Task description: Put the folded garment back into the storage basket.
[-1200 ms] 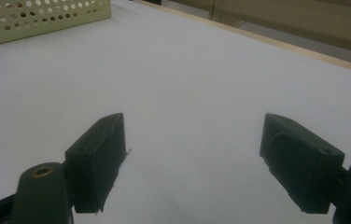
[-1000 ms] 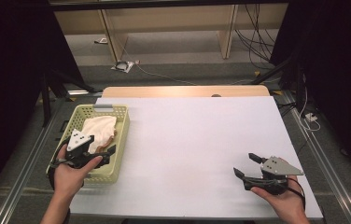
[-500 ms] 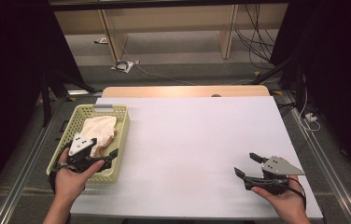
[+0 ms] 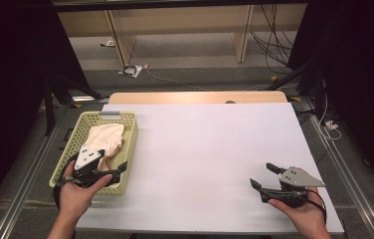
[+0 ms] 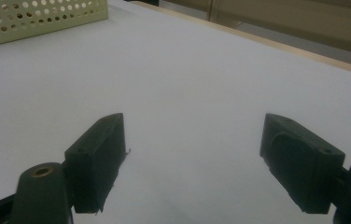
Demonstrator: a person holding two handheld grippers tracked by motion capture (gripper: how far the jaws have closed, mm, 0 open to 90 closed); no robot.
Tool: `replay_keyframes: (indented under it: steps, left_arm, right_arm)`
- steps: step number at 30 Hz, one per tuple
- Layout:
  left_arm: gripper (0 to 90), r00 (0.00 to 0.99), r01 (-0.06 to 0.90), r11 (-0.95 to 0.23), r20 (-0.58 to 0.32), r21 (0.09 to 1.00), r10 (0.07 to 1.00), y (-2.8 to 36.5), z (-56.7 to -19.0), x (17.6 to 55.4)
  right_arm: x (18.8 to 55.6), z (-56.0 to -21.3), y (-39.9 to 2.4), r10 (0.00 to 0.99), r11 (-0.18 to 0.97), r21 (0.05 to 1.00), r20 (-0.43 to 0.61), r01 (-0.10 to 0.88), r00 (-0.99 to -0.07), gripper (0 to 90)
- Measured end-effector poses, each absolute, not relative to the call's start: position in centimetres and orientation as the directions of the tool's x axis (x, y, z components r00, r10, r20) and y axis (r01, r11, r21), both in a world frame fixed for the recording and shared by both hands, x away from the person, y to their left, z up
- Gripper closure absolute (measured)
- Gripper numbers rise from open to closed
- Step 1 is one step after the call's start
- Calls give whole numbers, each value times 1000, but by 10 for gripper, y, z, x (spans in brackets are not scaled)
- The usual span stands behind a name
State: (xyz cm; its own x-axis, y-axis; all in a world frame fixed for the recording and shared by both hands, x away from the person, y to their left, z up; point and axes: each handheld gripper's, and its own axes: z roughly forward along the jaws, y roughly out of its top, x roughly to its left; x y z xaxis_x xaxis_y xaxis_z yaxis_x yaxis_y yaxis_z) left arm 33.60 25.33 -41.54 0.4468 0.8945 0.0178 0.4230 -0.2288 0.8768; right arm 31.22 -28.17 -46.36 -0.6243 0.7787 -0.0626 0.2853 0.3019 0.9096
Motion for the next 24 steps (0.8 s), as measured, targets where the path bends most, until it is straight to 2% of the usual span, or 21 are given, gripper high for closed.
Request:
replay_keyframes:
  steps: [24]
  left_arm:
    - [118,509,398,-268,32,878,860,234,-423,329]
  right_arm:
    - [313,-463,-287,787,295,912,-62,285,-614,228]
